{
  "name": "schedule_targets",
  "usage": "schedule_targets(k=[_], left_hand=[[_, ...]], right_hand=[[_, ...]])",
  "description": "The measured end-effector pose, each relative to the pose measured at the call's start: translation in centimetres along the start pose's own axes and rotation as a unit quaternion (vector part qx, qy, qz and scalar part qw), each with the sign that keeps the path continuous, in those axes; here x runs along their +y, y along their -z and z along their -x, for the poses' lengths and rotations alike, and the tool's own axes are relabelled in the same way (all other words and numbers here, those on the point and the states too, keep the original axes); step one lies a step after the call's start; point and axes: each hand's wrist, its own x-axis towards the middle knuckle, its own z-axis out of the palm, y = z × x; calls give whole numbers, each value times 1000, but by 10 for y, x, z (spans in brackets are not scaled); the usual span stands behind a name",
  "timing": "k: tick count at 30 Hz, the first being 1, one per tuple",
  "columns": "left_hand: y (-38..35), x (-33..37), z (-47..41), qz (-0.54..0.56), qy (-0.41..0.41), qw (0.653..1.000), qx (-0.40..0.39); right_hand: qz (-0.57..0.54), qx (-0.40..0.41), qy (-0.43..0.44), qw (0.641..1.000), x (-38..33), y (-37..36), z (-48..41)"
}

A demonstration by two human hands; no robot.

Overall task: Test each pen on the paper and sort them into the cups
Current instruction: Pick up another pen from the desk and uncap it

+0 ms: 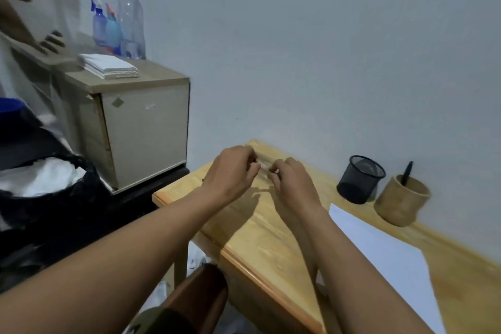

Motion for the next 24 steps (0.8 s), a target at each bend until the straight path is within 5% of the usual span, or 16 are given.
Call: schedule_targets(k=[5, 11, 15, 24], left_hand=[[-14, 30, -7, 89, -4, 993, -71], [-42, 70, -4, 229, -36, 962, -147], [-47, 97, -6, 295, -43, 944, -139], [-54, 124, -10, 329, -83, 921, -193]], right_hand=[[-195, 107, -200, 954, 2, 46, 20], [-485, 226, -336, 775, 16, 89, 56], [-546, 254, -363, 711, 20, 103, 79], [-590, 291, -342, 671, 24, 108, 117]])
